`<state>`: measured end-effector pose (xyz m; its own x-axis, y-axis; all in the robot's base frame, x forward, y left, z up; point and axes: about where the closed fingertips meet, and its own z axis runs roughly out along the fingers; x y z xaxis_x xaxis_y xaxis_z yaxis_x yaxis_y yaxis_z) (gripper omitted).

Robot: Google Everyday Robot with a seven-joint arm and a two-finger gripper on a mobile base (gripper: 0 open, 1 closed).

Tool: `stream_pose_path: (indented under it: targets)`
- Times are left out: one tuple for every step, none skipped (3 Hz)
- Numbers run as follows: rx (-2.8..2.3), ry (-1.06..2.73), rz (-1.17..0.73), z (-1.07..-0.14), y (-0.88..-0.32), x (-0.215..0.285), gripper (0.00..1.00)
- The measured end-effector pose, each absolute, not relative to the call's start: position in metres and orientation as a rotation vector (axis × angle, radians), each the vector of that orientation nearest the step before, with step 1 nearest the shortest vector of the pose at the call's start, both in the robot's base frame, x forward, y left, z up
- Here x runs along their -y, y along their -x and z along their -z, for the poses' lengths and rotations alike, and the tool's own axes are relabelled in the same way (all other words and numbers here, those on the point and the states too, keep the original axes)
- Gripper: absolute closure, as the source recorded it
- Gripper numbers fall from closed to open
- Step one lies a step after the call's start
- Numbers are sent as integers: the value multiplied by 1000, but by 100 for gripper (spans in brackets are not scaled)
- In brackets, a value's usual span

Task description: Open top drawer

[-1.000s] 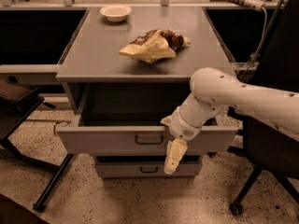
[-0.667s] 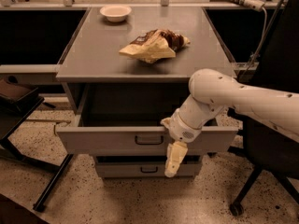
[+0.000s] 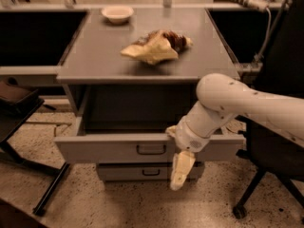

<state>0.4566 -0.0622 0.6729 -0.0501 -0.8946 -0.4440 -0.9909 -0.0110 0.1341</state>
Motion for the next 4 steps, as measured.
stream_pose_path:
  targets:
    - [-2094, 1933, -631, -678, -415, 76, 0]
    - [-2094, 1934, -631, -678, -414, 75, 0]
    - [-2151, 1962, -663, -680, -393, 81, 0]
    - [-2184, 1963, -681, -683, -382, 85, 0]
